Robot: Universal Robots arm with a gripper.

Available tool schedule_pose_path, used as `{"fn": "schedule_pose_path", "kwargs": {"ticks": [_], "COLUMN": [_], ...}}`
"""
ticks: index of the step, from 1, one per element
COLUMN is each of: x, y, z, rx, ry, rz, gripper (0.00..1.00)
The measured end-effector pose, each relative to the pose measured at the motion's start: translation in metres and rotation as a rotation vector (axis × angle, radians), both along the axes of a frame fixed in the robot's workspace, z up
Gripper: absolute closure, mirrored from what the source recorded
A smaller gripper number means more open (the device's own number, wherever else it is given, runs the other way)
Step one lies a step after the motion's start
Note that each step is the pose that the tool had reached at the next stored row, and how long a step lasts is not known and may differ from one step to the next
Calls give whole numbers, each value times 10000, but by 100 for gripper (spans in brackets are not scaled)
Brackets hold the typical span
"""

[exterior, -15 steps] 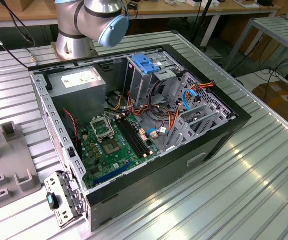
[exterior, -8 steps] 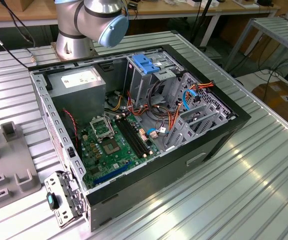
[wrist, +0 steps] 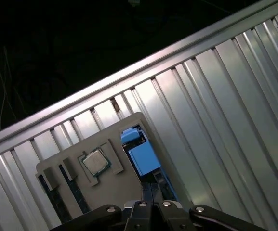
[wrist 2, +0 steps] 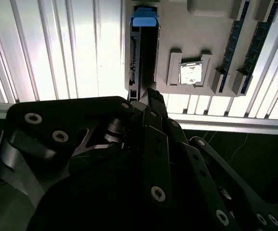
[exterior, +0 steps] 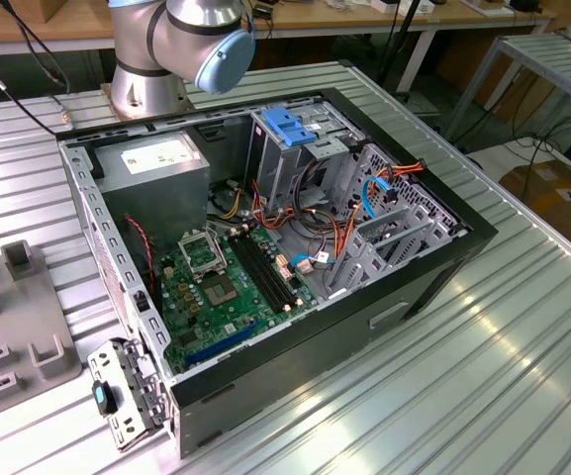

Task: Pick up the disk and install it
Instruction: 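Pick up the disk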

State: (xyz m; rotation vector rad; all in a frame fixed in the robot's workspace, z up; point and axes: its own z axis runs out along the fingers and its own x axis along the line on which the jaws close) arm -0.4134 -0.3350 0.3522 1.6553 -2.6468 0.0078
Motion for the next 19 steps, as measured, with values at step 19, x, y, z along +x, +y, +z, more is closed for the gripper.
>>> {"fn": "schedule_pose_path", "kwargs": {"ticks": [19], "x": [0], "y": [1], "z": [0], "rx": [0], "ry": [0], "rz": [504], "gripper": [89]}}
